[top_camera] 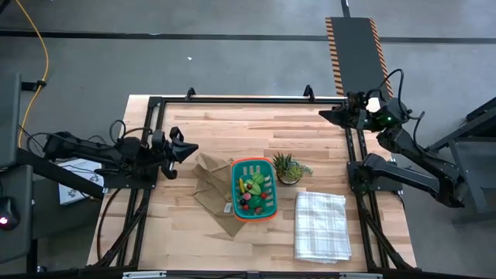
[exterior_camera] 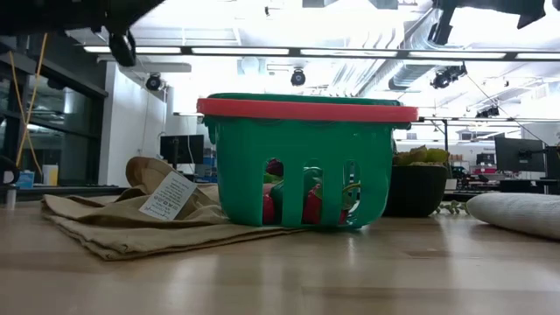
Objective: Pick and placing Produce into tupperware
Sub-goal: Return to Home Position
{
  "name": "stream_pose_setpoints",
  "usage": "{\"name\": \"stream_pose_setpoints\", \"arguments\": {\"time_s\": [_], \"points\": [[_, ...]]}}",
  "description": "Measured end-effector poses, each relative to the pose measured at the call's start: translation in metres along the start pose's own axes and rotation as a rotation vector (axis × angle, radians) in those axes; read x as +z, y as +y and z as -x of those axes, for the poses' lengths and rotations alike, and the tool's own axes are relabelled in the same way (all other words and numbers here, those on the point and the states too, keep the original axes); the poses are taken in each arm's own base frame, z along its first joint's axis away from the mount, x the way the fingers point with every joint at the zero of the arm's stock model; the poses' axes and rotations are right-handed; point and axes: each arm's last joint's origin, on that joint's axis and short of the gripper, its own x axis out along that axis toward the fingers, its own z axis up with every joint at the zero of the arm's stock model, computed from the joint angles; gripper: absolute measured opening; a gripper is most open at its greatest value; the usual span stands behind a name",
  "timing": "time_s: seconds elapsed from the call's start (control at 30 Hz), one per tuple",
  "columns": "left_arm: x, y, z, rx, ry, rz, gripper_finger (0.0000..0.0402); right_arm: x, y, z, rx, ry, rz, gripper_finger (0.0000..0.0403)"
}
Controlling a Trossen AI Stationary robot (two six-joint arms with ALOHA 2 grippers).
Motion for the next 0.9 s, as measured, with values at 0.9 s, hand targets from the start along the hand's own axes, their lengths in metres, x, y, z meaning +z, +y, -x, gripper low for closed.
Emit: {"name": "stream_pose_setpoints", "arguments": {"time_s": [0.9], "points": [[-0.04,0.023,0.017,0.046,0.019,-0.065,0.0,-0.006,-0.008,0.001,-0.051,0.085,-0.041,0.0]]}}
